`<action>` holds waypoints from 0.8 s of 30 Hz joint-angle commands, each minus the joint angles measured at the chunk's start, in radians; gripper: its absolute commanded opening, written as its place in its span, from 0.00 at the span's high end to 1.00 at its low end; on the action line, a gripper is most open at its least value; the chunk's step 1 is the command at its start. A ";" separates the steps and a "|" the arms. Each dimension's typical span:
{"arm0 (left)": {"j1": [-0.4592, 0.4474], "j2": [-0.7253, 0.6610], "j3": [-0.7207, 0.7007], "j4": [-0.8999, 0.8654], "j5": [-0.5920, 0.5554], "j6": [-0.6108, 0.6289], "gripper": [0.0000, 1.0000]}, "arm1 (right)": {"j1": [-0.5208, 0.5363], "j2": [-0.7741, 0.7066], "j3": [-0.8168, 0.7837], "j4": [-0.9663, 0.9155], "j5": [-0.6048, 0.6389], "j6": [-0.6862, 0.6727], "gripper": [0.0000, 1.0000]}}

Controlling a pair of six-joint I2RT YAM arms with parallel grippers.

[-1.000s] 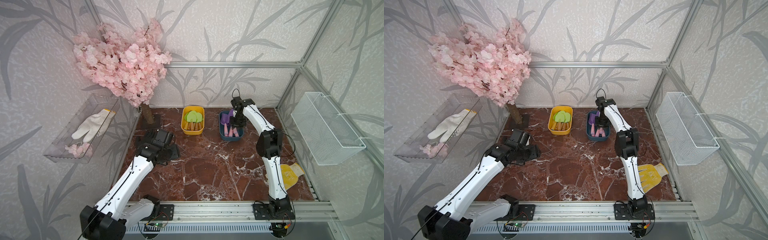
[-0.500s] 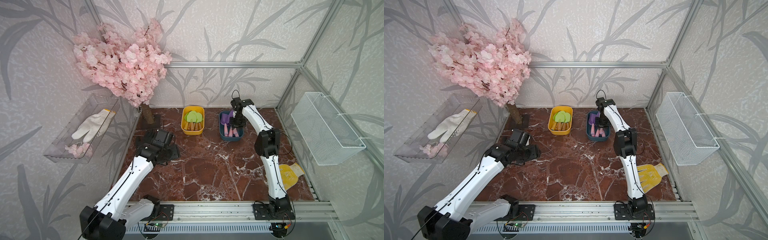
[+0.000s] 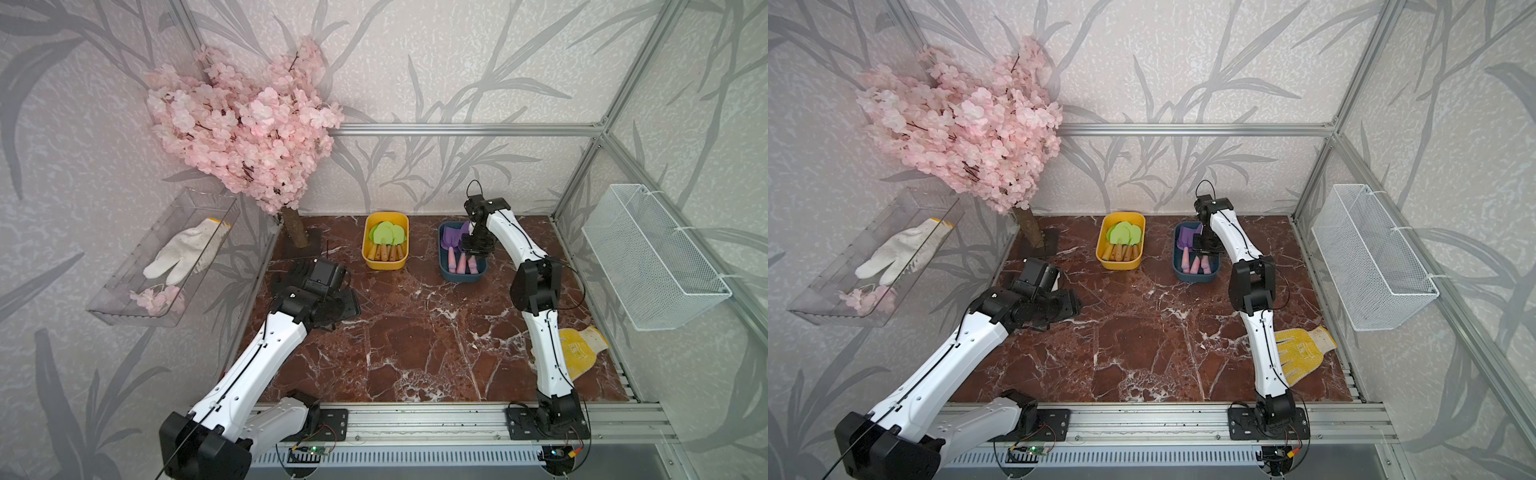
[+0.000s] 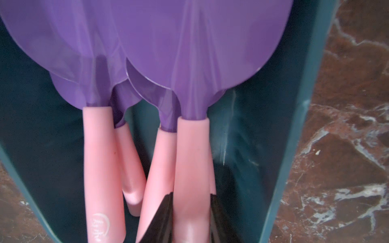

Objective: Sort the small shovels by color and place them into the storage box
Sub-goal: Place the shovel in the storage box.

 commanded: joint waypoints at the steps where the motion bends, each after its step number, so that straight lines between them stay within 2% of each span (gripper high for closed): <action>1: 0.004 -0.015 0.004 -0.010 -0.015 0.018 0.33 | -0.005 0.025 0.005 -0.032 0.002 0.002 0.81; 24: 0.006 -0.008 0.015 -0.015 -0.018 0.025 0.33 | -0.005 0.059 -0.008 -0.044 0.005 0.003 0.75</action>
